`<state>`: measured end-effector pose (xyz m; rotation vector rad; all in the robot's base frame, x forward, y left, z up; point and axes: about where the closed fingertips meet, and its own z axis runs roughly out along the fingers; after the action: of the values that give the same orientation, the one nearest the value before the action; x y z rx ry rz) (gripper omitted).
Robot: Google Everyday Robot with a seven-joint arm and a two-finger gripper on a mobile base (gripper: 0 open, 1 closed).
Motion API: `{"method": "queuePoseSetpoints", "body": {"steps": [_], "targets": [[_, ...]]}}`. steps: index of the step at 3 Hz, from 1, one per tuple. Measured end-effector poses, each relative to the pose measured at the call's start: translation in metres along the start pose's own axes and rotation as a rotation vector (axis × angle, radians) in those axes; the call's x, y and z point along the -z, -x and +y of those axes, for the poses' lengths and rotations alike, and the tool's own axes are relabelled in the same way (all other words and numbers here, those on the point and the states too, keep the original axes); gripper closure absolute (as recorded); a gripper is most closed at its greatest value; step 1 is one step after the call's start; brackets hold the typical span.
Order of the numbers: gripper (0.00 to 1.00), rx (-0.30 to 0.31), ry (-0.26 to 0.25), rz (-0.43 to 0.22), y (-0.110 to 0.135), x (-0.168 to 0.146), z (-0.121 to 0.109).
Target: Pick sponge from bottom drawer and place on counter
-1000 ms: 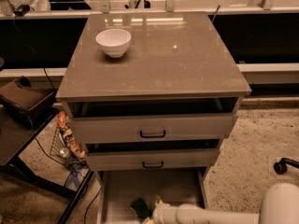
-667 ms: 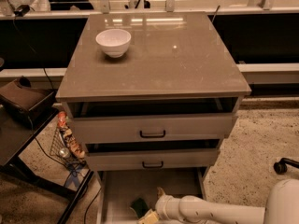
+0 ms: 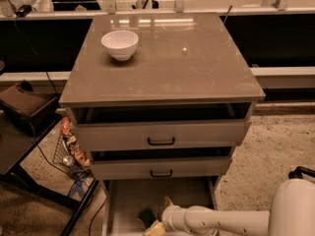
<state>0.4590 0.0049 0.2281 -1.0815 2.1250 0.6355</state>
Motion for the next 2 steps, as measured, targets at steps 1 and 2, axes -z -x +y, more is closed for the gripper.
{"method": "queuePoseSetpoints", "body": {"steps": [1, 2], "targets": [[0.00, 0.063, -0.058, -0.003, -0.0114, -0.0320, -0.0109], [0.00, 0.063, -0.058, -0.003, -0.0114, -0.0320, -0.0109]]}}
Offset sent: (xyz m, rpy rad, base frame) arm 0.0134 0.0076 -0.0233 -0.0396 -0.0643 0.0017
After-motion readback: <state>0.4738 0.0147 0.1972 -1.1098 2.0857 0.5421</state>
